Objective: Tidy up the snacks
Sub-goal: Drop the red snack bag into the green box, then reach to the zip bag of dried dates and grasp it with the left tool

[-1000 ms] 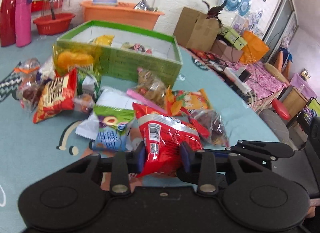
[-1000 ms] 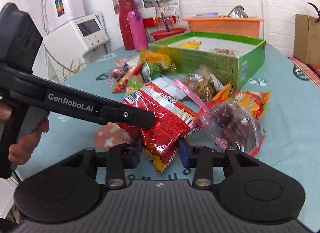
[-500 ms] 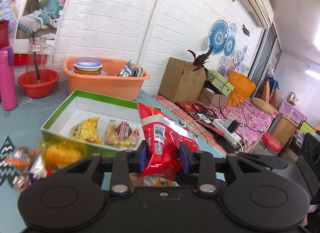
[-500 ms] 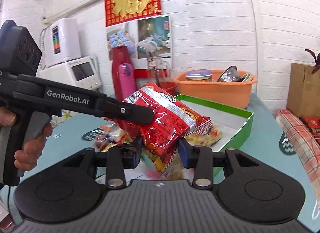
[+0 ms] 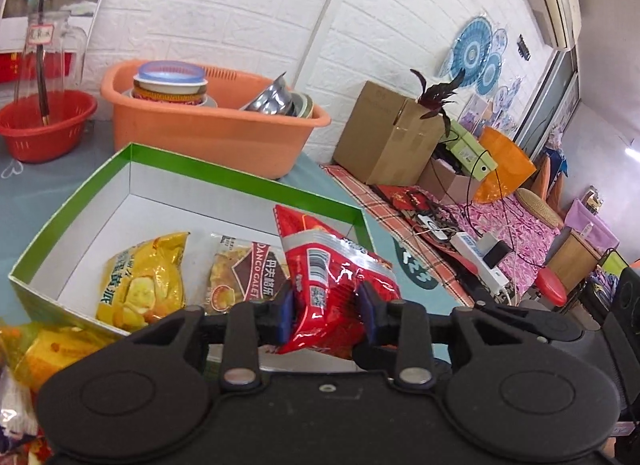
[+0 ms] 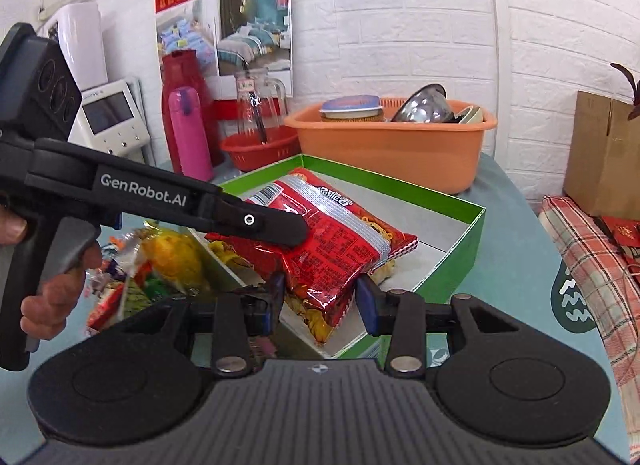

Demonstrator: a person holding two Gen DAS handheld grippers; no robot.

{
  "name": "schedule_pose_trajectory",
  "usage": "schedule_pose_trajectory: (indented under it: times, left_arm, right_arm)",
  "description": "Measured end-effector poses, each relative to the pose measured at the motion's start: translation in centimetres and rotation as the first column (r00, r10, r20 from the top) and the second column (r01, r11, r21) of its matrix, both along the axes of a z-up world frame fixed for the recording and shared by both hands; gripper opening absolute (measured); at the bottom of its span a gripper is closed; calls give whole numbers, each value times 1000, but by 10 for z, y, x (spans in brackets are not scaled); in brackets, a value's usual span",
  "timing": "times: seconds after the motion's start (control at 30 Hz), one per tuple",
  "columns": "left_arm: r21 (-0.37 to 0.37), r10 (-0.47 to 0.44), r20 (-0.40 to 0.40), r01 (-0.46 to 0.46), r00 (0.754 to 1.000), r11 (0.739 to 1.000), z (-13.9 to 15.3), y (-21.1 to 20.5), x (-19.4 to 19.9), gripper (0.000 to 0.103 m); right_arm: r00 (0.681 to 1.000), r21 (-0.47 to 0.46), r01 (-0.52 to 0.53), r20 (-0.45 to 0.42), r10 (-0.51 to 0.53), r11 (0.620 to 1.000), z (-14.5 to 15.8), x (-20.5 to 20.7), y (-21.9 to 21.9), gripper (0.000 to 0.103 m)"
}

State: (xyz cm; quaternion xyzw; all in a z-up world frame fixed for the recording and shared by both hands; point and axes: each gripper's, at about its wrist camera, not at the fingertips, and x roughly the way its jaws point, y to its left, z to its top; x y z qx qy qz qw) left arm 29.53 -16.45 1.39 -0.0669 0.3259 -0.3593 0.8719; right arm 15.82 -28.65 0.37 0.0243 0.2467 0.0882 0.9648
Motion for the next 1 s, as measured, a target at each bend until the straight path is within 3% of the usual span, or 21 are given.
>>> schedule_pose_trajectory:
  times: [0.03, 0.1, 0.2, 0.3, 0.63, 0.77, 1.0]
  left_arm:
    - [7, 1, -1, -1, 1000, 1000, -2, -1, 2, 76]
    - [47, 22, 6, -22, 1000, 999, -7, -5, 5, 103]
    - [93, 82, 35, -85, 996, 992, -12, -4, 0, 103]
    - [104, 67, 64, -74, 996, 992, -4, 4, -12, 103]
    - [138, 108, 108, -123, 988, 983, 36, 50, -98, 103]
    - [119, 127, 78, -136, 989, 984, 28, 73, -134, 103]
    - [126, 180, 28, -182, 983, 975, -6, 105, -175, 103]
  right_arm:
    - [1000, -13, -2, 0, 2, 1000, -2, 3, 0, 68]
    - [1000, -34, -11, 7, 11, 999, -7, 8, 1, 70]
    - [1000, -74, 2, 25, 0, 997, -13, 8, 5, 102]
    - [998, -99, 8, 64, -2, 995, -6, -5, 7, 103]
    - [984, -15, -8, 176, 10, 1000, 39, -98, 14, 103]
    - [989, 27, -19, 146, 15, 999, 28, -130, 14, 103]
    - [1000, 59, 18, 21, -19, 998, -10, -158, 11, 103]
